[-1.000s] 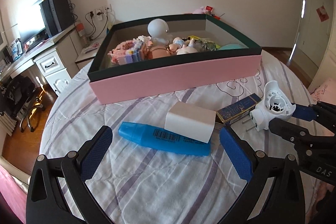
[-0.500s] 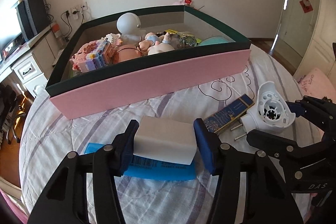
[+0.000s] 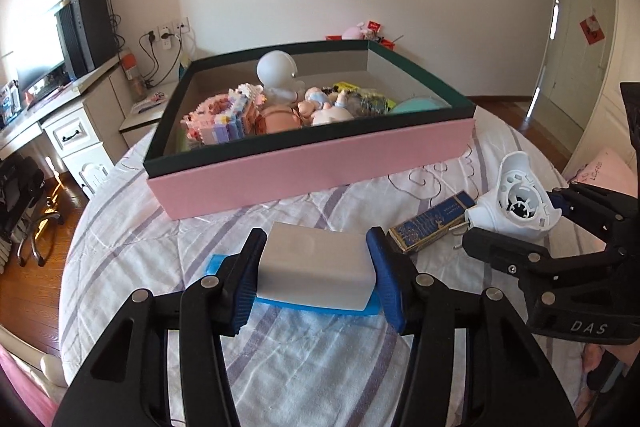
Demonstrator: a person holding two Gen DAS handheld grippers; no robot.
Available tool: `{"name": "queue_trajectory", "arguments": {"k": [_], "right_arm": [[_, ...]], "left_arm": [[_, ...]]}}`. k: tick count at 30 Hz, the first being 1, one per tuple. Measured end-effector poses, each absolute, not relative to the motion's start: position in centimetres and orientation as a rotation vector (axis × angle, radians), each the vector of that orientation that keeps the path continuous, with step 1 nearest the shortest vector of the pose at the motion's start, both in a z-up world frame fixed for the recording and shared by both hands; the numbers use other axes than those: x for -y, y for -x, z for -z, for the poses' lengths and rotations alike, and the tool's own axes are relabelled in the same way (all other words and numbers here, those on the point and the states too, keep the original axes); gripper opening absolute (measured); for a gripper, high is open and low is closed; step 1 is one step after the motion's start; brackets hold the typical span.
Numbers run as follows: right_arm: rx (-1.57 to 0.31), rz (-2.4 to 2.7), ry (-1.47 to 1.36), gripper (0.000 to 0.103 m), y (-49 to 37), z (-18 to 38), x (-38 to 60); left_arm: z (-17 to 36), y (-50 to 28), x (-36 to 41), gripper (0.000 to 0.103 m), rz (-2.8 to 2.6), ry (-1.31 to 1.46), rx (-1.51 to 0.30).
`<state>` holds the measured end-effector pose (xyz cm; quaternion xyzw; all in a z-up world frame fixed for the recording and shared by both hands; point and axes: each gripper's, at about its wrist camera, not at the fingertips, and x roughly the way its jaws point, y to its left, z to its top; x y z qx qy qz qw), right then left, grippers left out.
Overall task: Organize rigid objects
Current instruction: 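Carry the white block and white plug into the pink box and release both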
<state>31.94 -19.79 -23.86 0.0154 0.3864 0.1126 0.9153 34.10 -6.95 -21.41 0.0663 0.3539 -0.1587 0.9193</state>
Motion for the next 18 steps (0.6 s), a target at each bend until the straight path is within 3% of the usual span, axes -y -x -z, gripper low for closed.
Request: {"name": "queue_trajectory", "arguments": {"k": [8,18], "right_arm": [[-0.687,-0.259,0.041,0.066,-33.3,18.9,18.1],[-0.664,-0.247,0.055,0.067,-42.5,16.9,18.8]], "left_arm": [[16.8,-35.3,6.8,0.052,0.342,-0.124,-0.629],[14.5,-44.9,8.1,0.052,0.281,-0.182,-0.631]]}}
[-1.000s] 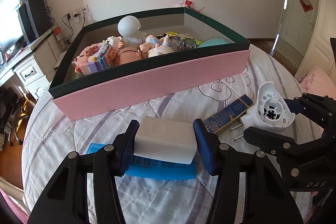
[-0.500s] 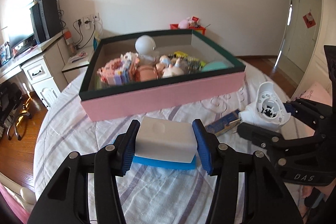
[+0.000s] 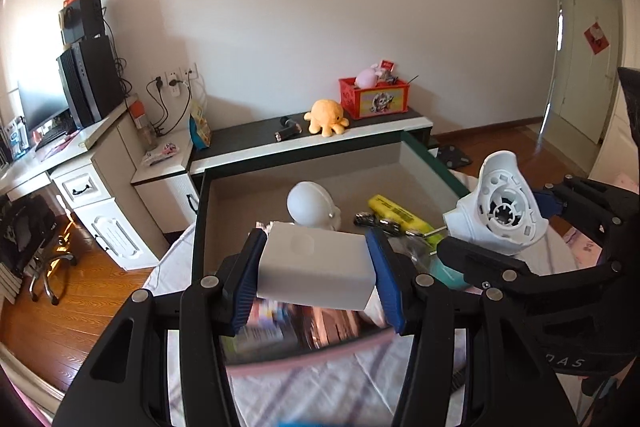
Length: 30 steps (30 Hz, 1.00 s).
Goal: Organize rigid objects
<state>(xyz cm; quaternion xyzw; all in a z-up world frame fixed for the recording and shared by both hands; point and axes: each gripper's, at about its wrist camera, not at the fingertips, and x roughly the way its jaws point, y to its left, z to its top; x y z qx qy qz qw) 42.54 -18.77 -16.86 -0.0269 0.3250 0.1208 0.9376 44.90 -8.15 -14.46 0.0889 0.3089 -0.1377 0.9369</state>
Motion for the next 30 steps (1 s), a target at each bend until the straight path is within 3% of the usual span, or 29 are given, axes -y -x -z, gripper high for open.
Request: {"name": "queue_trajectory", "arguments": {"k": [13,15,17,19,21,23,28,30], "right_arm": [[-0.739,-0.204,0.062,0.067,-48.0,20.8,19.6],[-0.735,-0.193,0.063,0.067,-47.7,20.8,19.5],[-0.719,-0.185,0.059,0.068,-47.0,20.4,19.7],[-0.695,-0.183,0.048,0.073,-46.0,19.5,19.9],[-0.660,-0.172,0.033,0.083,-44.5,18.2,20.1],[-0.625,-0.172,0.014,0.083,-42.5,16.8,20.3],[-0.507,-0.159,-0.006,0.090,-36.1,13.1,19.9],[-0.461,-0.157,-0.012,0.103,-33.3,11.8,19.5]], "left_arm": [[18.8,-50.1,9.4,0.053,0.240,-0.224,-0.737],[18.6,-49.7,9.4,0.060,0.235,-0.223,-0.729],[18.0,-49.2,9.1,0.078,0.207,-0.213,-0.710],[17.0,-47.9,8.3,0.088,0.190,-0.186,-0.673],[15.8,-46.2,7.4,0.093,0.179,-0.158,-0.631],[14.4,-44.1,6.4,0.101,0.162,-0.140,-0.585],[11.0,-36.5,4.0,0.103,0.111,-0.100,-0.440],[9.7,-33.3,3.3,0.103,0.090,-0.080,-0.383]]}}
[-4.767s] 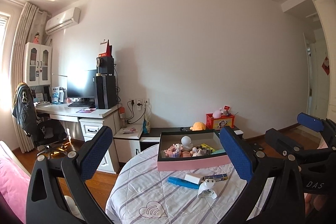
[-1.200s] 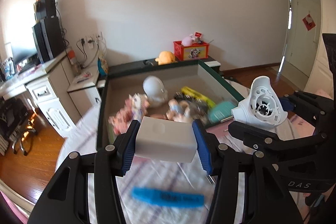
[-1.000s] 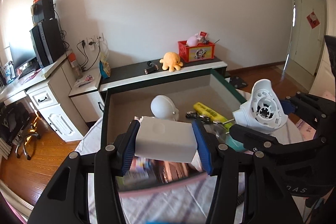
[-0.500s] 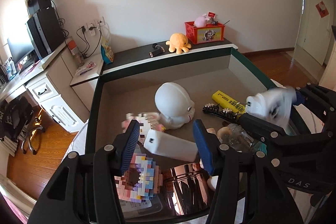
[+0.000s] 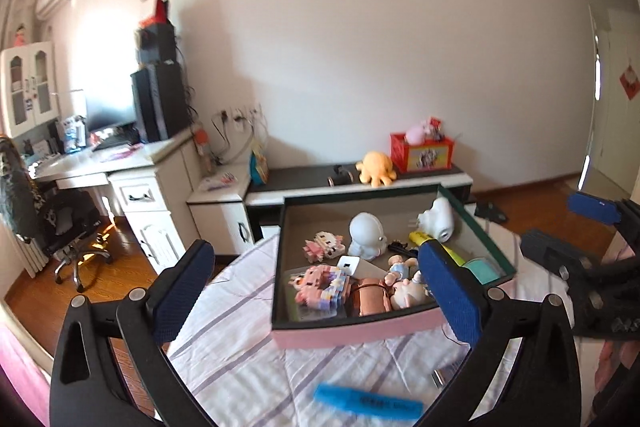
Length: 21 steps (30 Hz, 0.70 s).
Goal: Organize rigid objects
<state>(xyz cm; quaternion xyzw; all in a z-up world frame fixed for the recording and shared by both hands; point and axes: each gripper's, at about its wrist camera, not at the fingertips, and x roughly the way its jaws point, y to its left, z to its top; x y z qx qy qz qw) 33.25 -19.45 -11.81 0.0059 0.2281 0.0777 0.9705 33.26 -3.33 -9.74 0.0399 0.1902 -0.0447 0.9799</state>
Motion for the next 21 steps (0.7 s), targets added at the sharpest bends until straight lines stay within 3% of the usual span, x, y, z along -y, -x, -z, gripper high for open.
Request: {"name": "queue_trajectory", "arguments": {"k": [10,21], "right_arm": [[-0.262,-0.085,0.034,0.103,-19.3,8.5,16.6],[-0.170,-0.090,0.044,0.103,-11.5,6.3,14.5]], "left_arm": [[7.2,-19.8,0.6,0.103,0.061,-0.018,-0.232],[5.1,-11.3,-0.1,0.103,0.029,-0.022,-0.136]]}}
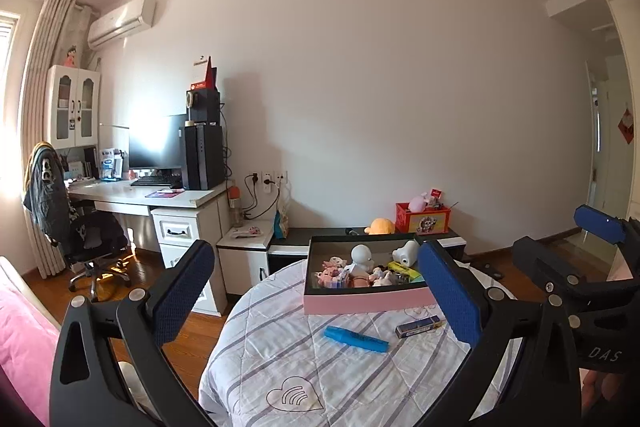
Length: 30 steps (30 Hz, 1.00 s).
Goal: Organize rigid objects
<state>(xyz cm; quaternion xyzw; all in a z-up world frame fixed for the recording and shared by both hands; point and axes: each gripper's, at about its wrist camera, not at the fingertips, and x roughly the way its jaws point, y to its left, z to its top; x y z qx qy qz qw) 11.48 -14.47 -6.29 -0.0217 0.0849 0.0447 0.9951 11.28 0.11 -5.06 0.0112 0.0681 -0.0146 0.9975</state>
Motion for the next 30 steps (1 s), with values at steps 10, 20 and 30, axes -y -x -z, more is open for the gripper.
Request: {"name": "queue_trajectory", "arguments": {"k": [10,20,30], "right_arm": [[-0.121,-0.081,0.047,0.103,-8.3,5.1,14.2],[-0.101,-0.082,0.040,0.103,-7.2,4.8,14.4],[-0.124,-0.080,0.036,0.103,-7.7,5.2,14.8]], "left_arm": [[3.6,-7.7,-0.2,0.103,0.016,-0.019,-0.077],[3.3,-6.6,-0.1,0.103,0.002,-0.025,-0.054],[3.4,-6.9,0.1,0.103,0.009,-0.021,-0.077]]}}
